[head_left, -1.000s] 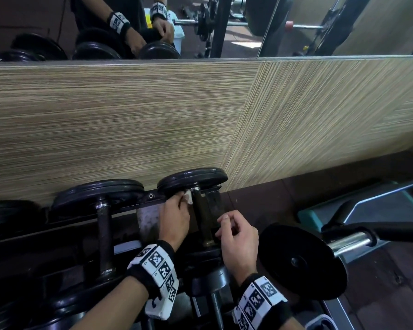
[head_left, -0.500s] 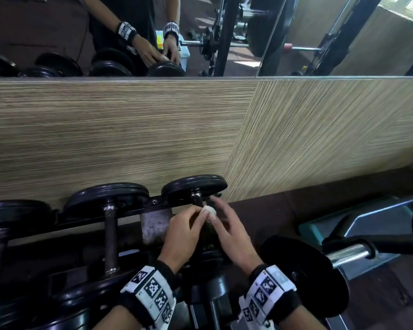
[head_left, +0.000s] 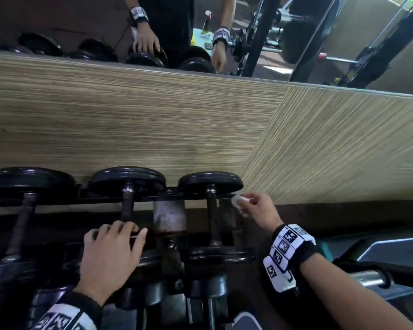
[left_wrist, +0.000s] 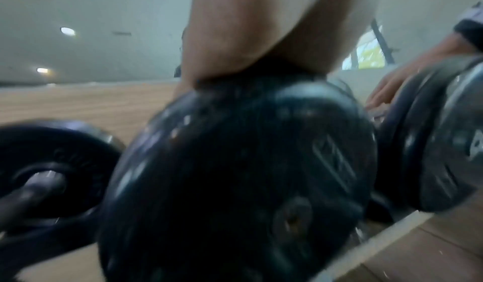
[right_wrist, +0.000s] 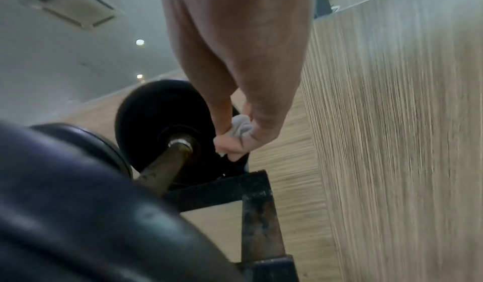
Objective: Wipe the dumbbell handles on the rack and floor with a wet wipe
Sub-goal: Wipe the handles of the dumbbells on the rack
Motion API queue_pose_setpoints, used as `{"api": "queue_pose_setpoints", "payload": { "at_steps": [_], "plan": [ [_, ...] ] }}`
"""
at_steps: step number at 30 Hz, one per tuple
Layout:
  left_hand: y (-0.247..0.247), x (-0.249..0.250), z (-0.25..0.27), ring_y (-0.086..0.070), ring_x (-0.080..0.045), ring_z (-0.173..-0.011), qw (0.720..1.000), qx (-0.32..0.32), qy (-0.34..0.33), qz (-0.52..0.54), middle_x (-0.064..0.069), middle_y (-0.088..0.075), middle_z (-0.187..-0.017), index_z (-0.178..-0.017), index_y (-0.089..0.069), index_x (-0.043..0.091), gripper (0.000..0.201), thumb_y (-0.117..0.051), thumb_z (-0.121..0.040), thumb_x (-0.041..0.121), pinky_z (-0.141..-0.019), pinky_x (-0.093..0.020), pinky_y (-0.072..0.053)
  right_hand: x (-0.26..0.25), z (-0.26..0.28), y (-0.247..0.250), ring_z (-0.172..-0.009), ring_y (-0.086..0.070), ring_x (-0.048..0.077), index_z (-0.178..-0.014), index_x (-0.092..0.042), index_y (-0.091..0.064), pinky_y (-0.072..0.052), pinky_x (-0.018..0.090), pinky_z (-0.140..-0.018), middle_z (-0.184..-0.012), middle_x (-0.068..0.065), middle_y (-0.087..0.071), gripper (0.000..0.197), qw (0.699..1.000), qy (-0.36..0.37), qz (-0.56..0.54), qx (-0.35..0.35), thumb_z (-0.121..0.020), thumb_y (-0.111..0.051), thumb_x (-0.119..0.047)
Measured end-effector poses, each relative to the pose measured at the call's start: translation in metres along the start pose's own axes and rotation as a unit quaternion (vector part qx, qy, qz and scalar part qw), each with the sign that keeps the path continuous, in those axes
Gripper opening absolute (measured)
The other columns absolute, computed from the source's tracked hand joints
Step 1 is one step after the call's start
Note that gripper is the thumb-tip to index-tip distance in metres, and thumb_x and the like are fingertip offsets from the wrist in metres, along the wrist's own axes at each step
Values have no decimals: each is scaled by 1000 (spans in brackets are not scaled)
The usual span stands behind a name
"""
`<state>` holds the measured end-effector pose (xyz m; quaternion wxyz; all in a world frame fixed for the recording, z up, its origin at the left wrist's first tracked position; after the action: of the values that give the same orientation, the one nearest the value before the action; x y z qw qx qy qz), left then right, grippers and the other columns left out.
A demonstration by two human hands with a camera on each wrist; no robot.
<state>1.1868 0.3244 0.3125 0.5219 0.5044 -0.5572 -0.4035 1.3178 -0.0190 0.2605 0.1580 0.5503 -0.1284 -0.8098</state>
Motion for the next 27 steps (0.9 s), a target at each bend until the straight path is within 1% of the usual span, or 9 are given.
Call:
{"api": "queue_pose_setpoints", "payload": {
  "at_steps": [3, 7, 8, 10, 12, 16, 19, 23, 27],
  "plan": [
    [6, 10, -1, -62, -22, -65, 1000, 25, -7, 10, 6, -63, -67, -77, -66, 21, 45, -34, -95, 47, -73, -41, -42, 10, -15, -16, -70, -71, 12, -111, 1, -66, -57, 21, -65, -97, 11, -72, 16, 995, -11, 62, -73, -96, -64, -3],
    [6, 9, -3, -60, -20, -60, 999, 30, -3, 12, 8, -63, -64, -75, -65, 21, 44, -35, -95, 46, -66, -38, -42, -3, -22, -46, -74, -69, 16, -96, -3, -65, -60, 29, -69, -88, 4, -70, 9, 986, 16, 113, -124, -96, -60, 4],
    [5, 9, -3, -60, -19, -60, 999, 30, -4, 12, 9, -63, -64, -75, -65, 22, 43, -36, -95, 46, -65, -38, -42, -10, -23, -53, -73, -67, 17, -95, -2, -63, -60, 28, -68, -86, 5, -67, 11, 985, 21, 118, -128, -96, -58, 8],
    [6, 9, -4, -60, -19, -59, 999, 32, 1, 16, 10, -64, -63, -74, -64, 22, 40, -38, -94, 46, -65, -38, -43, -20, -25, -67, -71, -62, 8, -96, 2, -62, -57, 17, -64, -85, 2, -63, 18, 978, 49, 144, -141, -94, -52, 16],
    [8, 9, -3, -59, -19, -55, 999, 41, 10, 20, 9, -60, -58, -73, -63, 22, 38, -40, -93, 45, -64, -37, -44, -24, -26, -74, -71, -61, 1, -101, 5, -66, -55, 15, -69, -89, 4, -65, 20, 972, 81, 167, -145, -93, -52, 16],
    [11, 9, -2, -57, -18, -52, 998, 46, 26, 20, 8, -56, -53, -73, -63, 21, 39, -39, -93, 44, -63, -36, -44, -16, -26, -68, -91, -70, 16, -102, -2, -69, -60, 33, -85, -103, 9, -72, 21, 981, 99, 119, -118, -94, -56, 12],
    [10, 9, -4, -57, -19, -51, 998, 42, 34, 17, 7, -55, -52, -74, -64, 22, 39, -39, -92, 45, -63, -36, -44, -8, -25, -65, -84, -72, 13, -107, 5, -69, -60, 27, -77, -102, 13, -74, 15, 987, 90, 69, -115, -98, -56, 6],
    [9, 12, -5, -57, -20, -50, 998, 41, 48, 14, 7, -55, -51, -74, -65, 21, 40, -39, -92, 45, -63, -36, -44, -10, -26, -64, -85, -70, 13, -106, 4, -69, -59, 23, -73, -104, 15, -73, 16, 988, 101, 60, -102, -98, -55, 6],
    [7, 12, -5, -57, -19, -50, 998, 41, 47, 9, 7, -56, -51, -76, -66, 21, 42, -38, -93, 47, -63, -36, -46, -11, -31, -69, -98, -70, 21, -106, 1, -70, -60, 35, -86, -110, 10, -74, 18, 986, 103, 71, -106, -96, -56, 8]
  ]
}}
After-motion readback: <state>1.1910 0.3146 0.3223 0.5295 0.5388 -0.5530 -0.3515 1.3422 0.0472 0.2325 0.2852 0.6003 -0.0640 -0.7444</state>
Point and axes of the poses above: each hand's wrist, its own z-axis away from the middle knuckle, its own y-axis out of the back of the hand, x = y × z, the point moved 9 cm from there along -z, towards the middle knuckle
